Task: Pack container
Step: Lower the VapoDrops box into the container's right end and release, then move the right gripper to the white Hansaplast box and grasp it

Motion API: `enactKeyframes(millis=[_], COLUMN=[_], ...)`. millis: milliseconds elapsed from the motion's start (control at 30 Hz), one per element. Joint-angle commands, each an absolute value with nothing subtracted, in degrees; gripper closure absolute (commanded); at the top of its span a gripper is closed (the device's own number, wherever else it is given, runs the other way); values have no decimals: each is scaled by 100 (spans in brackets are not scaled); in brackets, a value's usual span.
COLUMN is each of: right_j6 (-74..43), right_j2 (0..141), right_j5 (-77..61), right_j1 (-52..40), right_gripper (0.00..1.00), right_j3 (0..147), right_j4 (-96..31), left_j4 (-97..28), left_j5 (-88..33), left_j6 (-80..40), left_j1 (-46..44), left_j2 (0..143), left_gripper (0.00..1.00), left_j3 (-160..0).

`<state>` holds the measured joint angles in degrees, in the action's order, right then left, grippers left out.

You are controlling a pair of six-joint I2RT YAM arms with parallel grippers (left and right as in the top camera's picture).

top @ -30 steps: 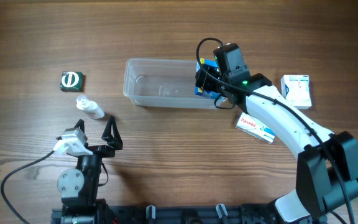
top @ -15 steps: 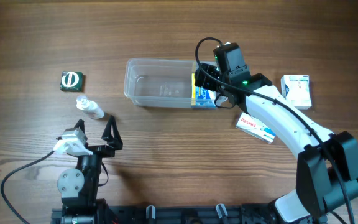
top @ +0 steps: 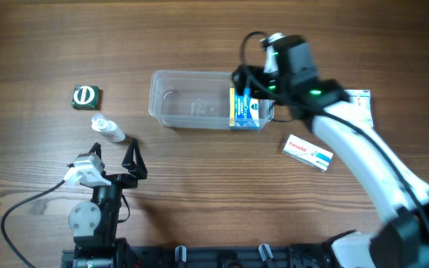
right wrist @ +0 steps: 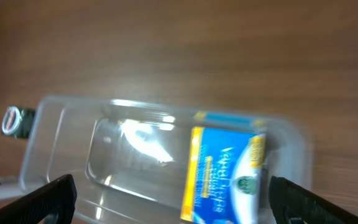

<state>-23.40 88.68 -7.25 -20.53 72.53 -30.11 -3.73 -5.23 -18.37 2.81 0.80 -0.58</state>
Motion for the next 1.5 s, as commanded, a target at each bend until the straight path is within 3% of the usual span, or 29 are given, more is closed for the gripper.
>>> enactKeyframes(millis=[0,267,500,900,1467], right_j6=[-1774,-731,130,751,884], right_j2=[8149,8042,8927,10621,11548], right_j5=[-683,-309,-89,-86,64], right_j1=[-1240,711,1358,1498,1498], right_gripper=[0,1,0,0,1], right_j3=[7456,7395,7194,7194,7190], right_j4=[-3439,-4375,-4386,-4049,-3900], left_j4=[-410,-410,-410,-410,-410], left_j5=[-467,-467,-469,-469,-467], left_j6=[-1848,-1848,-1848,-1848,-1848], left_j1=[329,329,329,329,329], left_j2=[38,38,38,38,38], left_gripper=[0,0,0,0,0], left_j3=[-32,-32,-32,-32,-32])
